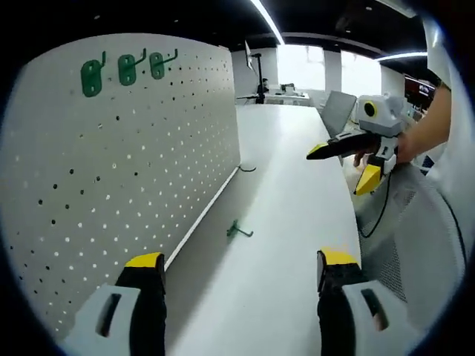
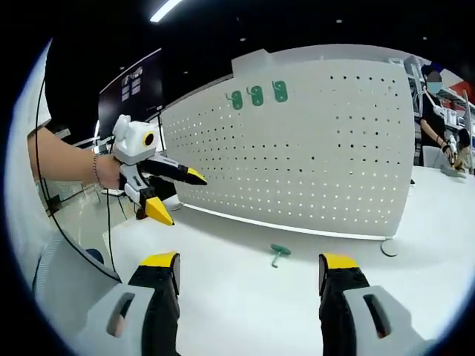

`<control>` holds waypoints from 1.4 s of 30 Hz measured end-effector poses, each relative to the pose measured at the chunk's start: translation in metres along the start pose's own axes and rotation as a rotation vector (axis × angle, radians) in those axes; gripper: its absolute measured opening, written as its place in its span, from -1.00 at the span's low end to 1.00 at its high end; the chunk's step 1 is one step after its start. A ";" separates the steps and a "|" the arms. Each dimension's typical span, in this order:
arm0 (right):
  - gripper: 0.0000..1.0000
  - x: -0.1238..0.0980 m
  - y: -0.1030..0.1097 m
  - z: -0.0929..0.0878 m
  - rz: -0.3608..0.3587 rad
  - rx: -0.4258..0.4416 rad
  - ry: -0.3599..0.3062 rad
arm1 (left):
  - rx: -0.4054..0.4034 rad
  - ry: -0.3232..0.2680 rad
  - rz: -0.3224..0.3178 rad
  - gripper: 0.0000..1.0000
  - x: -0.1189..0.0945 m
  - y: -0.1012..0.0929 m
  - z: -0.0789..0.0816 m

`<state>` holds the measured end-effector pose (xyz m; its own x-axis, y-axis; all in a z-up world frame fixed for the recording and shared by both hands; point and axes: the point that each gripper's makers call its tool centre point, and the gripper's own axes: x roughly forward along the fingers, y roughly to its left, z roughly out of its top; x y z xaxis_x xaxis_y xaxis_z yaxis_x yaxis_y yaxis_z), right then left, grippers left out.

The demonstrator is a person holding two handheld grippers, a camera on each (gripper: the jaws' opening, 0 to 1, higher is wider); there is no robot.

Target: Insert the hook assembly into the mounting plate slot until the hook locks in place.

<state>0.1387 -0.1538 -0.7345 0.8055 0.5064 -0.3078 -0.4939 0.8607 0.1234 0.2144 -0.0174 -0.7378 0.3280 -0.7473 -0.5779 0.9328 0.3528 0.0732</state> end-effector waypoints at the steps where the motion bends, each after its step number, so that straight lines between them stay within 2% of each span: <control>1: 0.48 0.000 0.000 0.000 0.000 0.000 0.000 | 0.005 0.000 -0.009 0.74 0.001 -0.001 0.002; 6: 0.48 0.000 0.000 -0.001 0.000 0.002 0.004 | 0.050 0.044 -0.052 0.74 0.011 -0.005 0.004; 13: 0.47 0.000 0.001 -0.001 0.002 -0.001 0.006 | 0.085 0.074 -0.098 0.74 0.021 -0.009 0.005; 30: 0.47 0.001 0.001 -0.004 0.005 -0.004 0.020 | 0.171 0.177 -0.179 0.74 0.048 -0.015 -0.001; 42: 0.47 0.001 0.001 -0.005 0.007 0.019 0.016 | 0.227 0.238 -0.222 0.74 0.059 -0.011 -0.007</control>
<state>0.1376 -0.1531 -0.7391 0.7966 0.5116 -0.3221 -0.4932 0.8581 0.1431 0.2225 -0.0614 -0.7787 0.0958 -0.6303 -0.7704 0.9952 0.0440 0.0878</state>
